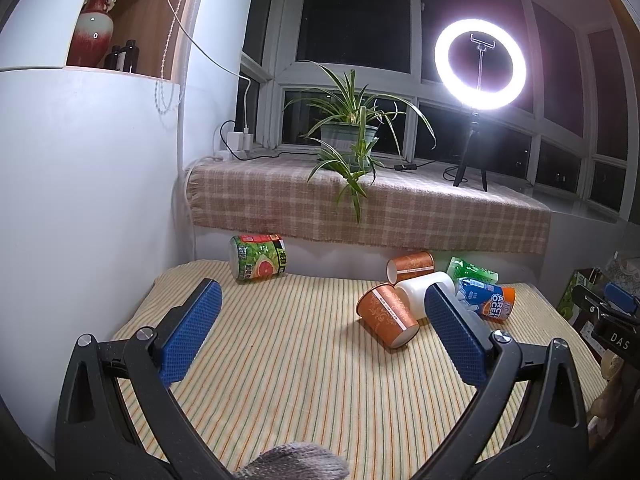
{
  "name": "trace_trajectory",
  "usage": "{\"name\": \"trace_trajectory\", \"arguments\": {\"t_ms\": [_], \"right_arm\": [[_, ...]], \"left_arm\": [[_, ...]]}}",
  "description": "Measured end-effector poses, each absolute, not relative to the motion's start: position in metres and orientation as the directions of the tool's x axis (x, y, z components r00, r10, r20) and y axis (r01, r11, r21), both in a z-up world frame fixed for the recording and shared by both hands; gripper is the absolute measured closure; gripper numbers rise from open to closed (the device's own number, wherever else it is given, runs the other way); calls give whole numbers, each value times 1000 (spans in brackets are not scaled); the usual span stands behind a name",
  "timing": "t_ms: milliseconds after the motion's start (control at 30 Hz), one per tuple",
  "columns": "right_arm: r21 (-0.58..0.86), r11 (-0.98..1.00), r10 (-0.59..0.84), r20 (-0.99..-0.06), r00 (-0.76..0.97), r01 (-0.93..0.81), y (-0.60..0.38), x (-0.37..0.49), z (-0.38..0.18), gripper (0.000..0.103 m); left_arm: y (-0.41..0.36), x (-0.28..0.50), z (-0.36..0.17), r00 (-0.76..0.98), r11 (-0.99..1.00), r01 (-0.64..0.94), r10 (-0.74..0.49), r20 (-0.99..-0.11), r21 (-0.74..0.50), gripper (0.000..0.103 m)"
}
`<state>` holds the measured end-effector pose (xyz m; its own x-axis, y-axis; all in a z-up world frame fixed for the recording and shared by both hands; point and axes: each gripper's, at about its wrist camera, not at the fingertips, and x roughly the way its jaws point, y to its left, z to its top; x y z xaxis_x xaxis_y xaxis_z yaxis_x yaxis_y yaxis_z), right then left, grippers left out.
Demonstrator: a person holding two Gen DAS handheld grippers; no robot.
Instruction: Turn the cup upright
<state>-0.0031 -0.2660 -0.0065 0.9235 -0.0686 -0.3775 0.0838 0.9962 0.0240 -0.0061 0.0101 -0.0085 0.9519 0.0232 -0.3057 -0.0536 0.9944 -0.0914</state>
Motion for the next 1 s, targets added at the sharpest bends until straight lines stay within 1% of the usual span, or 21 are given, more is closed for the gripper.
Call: {"name": "trace_trajectory", "arguments": {"t_ms": [1000], "right_arm": [[36, 997, -44, -384, 922, 62, -261, -2, -5, 15]], "left_arm": [[10, -4, -6, 950, 994, -54, 23, -311, -91, 0]]}}
